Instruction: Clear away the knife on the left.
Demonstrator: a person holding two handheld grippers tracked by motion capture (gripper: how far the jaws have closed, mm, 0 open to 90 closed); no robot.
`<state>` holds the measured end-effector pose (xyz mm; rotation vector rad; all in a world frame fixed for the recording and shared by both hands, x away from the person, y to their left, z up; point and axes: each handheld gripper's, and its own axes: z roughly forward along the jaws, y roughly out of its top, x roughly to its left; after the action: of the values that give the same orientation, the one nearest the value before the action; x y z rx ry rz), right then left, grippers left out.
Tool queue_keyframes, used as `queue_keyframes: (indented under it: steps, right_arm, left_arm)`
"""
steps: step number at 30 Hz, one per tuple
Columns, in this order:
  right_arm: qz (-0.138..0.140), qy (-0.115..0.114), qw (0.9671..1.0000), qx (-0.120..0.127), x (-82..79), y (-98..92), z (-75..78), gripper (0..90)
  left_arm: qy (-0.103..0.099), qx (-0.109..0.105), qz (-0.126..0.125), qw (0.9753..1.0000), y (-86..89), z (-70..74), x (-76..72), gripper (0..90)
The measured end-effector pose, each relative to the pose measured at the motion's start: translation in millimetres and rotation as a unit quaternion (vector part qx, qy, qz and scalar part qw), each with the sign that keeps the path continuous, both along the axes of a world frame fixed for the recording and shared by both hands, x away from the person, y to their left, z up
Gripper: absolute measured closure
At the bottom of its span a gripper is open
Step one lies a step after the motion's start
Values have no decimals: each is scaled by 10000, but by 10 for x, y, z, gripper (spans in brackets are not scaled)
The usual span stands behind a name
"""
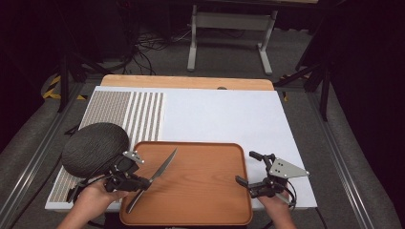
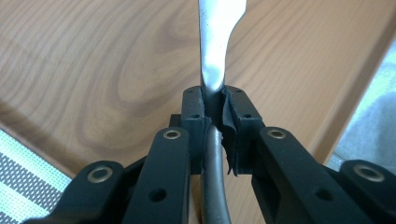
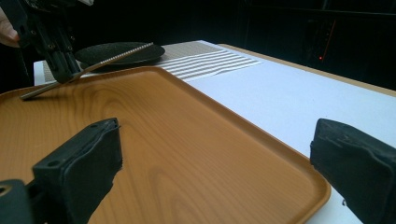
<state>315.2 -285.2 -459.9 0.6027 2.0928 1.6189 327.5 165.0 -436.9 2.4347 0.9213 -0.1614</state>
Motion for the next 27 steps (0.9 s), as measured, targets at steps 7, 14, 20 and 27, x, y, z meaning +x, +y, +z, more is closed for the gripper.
queue_keyframes:
  steps: [7,14,20,27]
  right_arm:
    - [-6,-3,10000,-8,-1,-5,2,29]
    - [0,3,10000,2,-2,-9,4,31]
    - [0,4,10000,-7,-3,-6,6,31]
    - [7,-9,10000,-2,-4,-10,7,31]
  left_arm:
    - [93,248,116,9996,-60,-41,12,798]
    - [142,389,215,9989,-94,-77,23,797]
    - [226,455,181,9985,-114,-119,37,796]
    - [292,538,186,9980,-140,-144,40,795]
